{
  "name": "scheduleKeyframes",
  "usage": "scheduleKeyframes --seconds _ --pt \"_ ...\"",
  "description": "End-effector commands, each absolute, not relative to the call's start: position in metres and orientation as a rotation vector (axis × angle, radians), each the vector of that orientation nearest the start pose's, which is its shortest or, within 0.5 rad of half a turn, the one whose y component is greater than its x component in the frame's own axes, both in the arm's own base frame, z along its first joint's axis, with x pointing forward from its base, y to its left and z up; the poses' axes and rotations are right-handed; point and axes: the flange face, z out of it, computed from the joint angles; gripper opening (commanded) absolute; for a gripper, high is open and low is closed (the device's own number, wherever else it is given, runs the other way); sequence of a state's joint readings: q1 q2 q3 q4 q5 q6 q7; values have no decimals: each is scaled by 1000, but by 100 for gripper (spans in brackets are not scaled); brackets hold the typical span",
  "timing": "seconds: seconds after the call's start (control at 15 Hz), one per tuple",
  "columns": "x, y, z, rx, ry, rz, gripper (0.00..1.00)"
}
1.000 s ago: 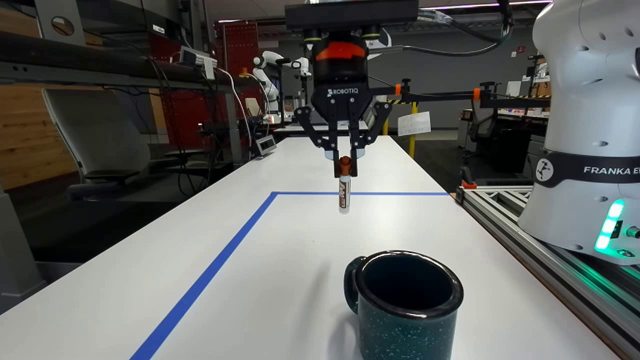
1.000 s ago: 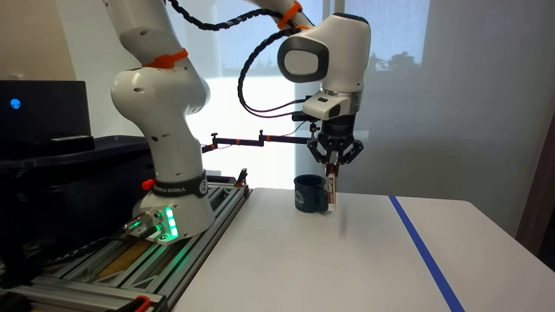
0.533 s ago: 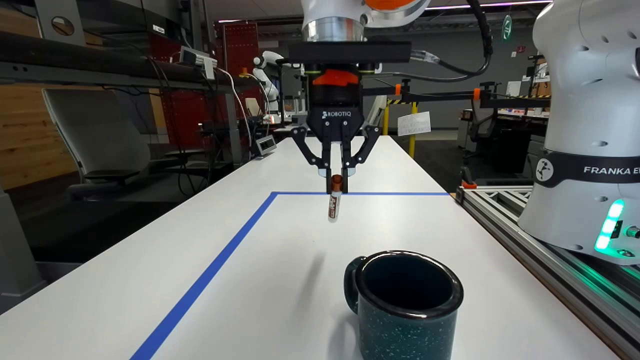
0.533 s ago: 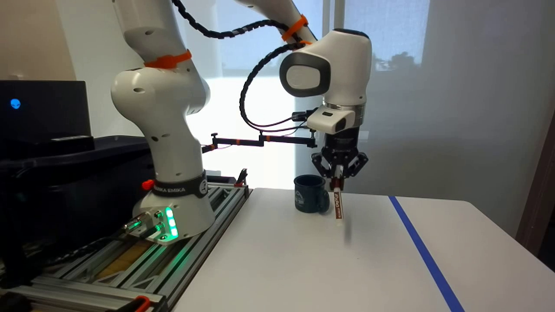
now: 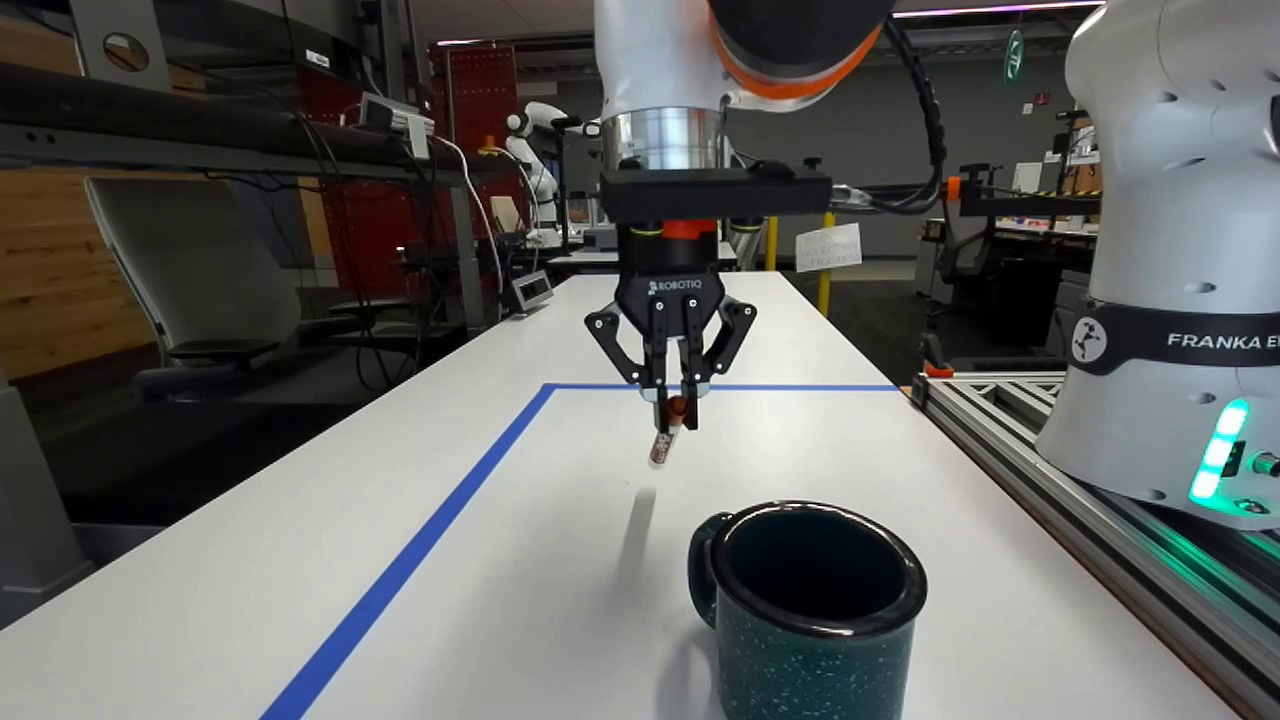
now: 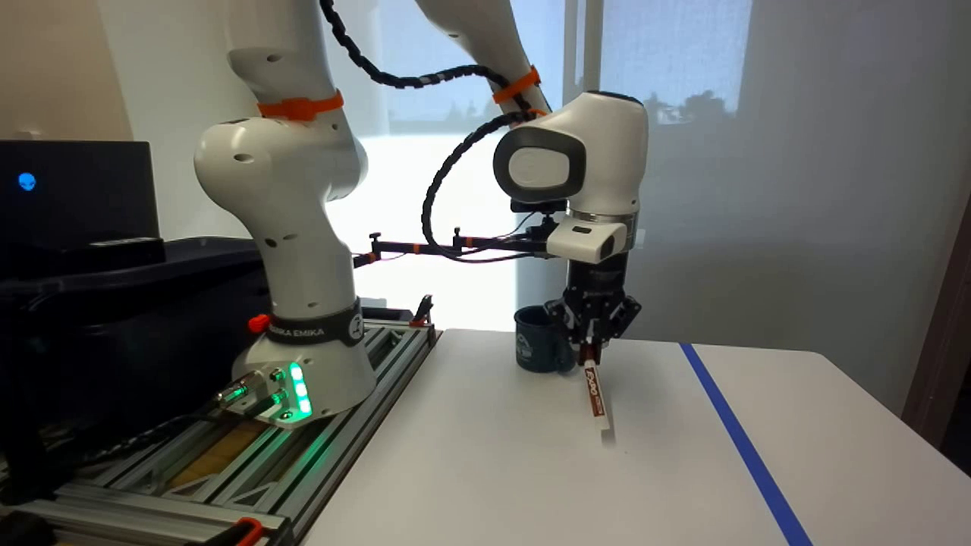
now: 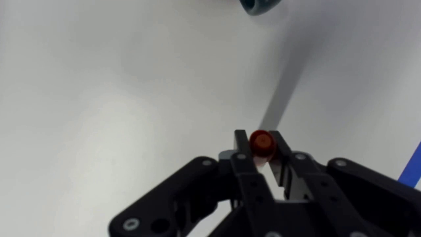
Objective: Put the marker on the table
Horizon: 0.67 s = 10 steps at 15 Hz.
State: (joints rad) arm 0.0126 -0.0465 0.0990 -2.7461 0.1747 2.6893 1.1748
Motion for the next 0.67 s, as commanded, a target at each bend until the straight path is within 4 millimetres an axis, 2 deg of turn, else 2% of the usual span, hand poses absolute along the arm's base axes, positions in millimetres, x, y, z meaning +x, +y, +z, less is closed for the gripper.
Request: scheduleKeyframes --seconds 0.0,0.33,0.6 --pt "392 42 220 -2624 1669 51 5" --pt "387 45 200 -2709 1550 89 5" --pt "382 50 192 -2741 1495 149 5"
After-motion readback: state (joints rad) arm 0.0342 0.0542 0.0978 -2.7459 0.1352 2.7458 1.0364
